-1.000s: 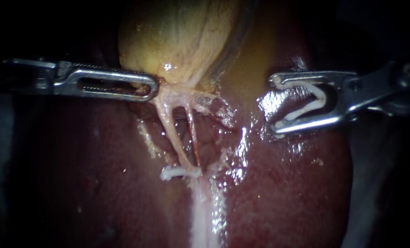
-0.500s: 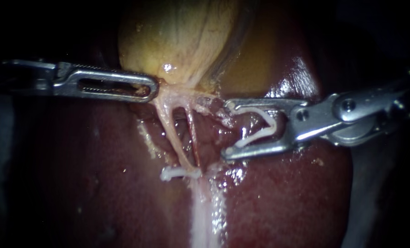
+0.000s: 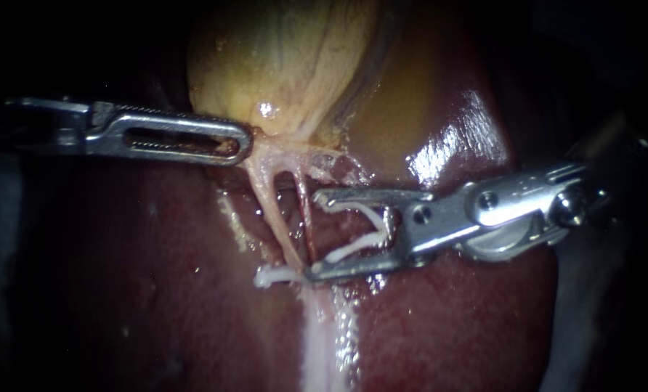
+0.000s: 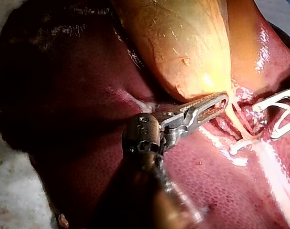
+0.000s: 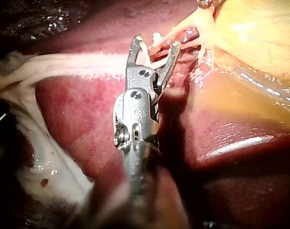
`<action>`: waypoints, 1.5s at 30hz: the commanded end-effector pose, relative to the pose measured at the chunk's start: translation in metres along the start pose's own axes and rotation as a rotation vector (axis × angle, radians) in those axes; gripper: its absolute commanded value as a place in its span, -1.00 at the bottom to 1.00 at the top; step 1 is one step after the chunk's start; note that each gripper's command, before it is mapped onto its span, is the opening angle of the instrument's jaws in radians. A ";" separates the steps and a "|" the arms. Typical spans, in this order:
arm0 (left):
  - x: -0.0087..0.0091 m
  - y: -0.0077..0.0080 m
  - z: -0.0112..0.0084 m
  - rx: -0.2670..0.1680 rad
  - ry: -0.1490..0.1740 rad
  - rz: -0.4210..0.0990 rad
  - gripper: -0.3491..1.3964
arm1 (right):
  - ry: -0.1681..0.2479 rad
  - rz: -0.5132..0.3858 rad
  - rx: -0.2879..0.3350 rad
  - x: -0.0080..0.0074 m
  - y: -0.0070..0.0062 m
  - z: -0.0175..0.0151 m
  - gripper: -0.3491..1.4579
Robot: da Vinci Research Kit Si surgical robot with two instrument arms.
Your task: Clipping second clip left tube
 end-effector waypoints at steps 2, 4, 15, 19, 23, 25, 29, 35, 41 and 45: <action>0.0000 0.0000 0.0000 0.000 0.000 0.000 -1.00 | -0.005 0.005 0.001 -0.0003 -0.0001 0.0007 -0.07; 0.0000 0.0000 0.0000 0.001 0.000 0.000 -1.00 | -0.010 0.009 0.005 -0.0006 -0.0001 0.0012 -0.07; 0.0000 0.0002 0.0000 0.001 0.001 0.000 -1.00 | -0.017 0.028 0.020 -0.0018 -0.0001 0.0033 -0.07; -0.0001 0.0003 0.0000 0.002 0.001 -0.001 -1.00 | -0.023 0.041 0.022 -0.0023 0.0000 0.0039 -0.07; -0.0001 0.0006 0.0001 0.003 0.002 -0.001 -1.00 | -0.032 0.055 0.020 -0.0028 -0.0001 0.0046 -0.07; -0.0001 0.0007 0.0002 0.006 0.005 -0.001 -1.00 | -0.032 0.059 0.022 -0.0029 -0.0002 0.0050 -0.07; -0.0002 0.0007 0.0003 0.006 0.005 -0.001 -1.00 | -0.029 0.116 0.034 -0.0029 -0.0002 0.0057 -0.08; -0.0002 0.0007 0.0003 0.004 0.003 -0.001 -1.00 | -0.026 0.212 0.051 -0.0028 -0.0002 0.0061 -0.09; -0.0002 0.0007 0.0003 0.005 0.003 -0.001 -1.00 | -0.026 0.263 0.056 -0.0031 -0.0003 0.0068 -0.11; -0.0002 0.0007 0.0004 0.005 0.004 -0.001 -1.00 | -0.026 0.288 0.061 -0.0032 -0.0004 0.0074 -0.13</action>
